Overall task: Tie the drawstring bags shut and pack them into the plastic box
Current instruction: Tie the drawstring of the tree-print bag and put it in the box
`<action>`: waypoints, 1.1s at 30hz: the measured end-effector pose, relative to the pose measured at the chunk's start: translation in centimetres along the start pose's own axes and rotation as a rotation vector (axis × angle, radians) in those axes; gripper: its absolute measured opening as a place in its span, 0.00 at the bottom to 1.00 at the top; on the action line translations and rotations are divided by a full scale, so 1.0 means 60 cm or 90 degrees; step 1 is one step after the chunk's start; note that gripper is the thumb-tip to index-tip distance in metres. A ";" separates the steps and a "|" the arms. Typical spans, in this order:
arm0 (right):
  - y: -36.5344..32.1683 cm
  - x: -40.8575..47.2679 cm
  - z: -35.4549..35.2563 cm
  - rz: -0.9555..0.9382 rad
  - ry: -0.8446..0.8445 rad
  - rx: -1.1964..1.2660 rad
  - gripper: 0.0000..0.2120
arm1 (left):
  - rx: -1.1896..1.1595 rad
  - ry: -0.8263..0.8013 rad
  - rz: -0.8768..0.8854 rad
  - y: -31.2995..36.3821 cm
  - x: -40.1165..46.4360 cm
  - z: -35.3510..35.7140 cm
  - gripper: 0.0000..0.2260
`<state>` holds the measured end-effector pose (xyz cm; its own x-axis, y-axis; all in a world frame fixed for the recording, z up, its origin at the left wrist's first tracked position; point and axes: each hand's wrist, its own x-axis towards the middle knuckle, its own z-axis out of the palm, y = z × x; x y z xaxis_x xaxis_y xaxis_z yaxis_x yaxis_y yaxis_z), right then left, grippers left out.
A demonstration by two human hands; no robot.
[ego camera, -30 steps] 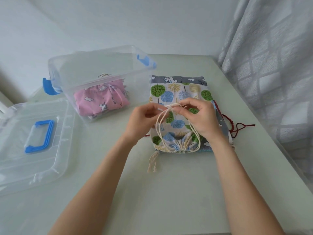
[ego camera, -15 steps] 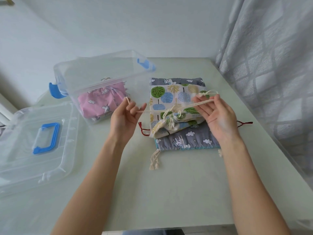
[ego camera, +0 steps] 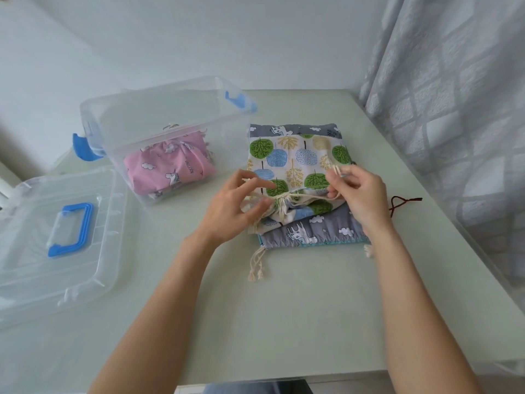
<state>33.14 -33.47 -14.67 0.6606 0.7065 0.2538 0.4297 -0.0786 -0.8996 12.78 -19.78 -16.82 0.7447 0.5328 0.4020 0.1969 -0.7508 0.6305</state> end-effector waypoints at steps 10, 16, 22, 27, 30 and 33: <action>-0.029 -0.018 0.016 -0.283 -0.178 -0.261 0.10 | 0.017 0.002 0.013 0.011 0.006 -0.007 0.11; -0.028 -0.019 0.023 -0.256 -0.133 -0.172 0.03 | -0.060 0.007 -0.031 0.022 0.008 -0.013 0.03; -0.031 -0.021 0.011 -0.237 -0.158 -0.096 0.05 | 0.100 0.163 -0.054 0.012 0.011 -0.018 0.05; -0.034 -0.015 -0.006 -0.243 -0.158 -0.118 0.04 | -0.043 0.116 -0.044 0.021 0.009 -0.021 0.05; -0.045 -0.012 -0.009 -0.221 -0.168 -0.136 0.10 | -0.127 0.050 -0.079 0.026 0.007 -0.026 0.04; -0.076 -0.010 -0.006 -0.172 -0.239 0.001 0.14 | -0.131 -0.009 -0.096 0.031 0.008 -0.028 0.06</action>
<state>30.99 -33.78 -10.63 0.2557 0.9074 0.3335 0.5554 0.1445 -0.8189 12.43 -20.28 -14.34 0.7255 0.6264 0.2849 0.1731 -0.5668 0.8054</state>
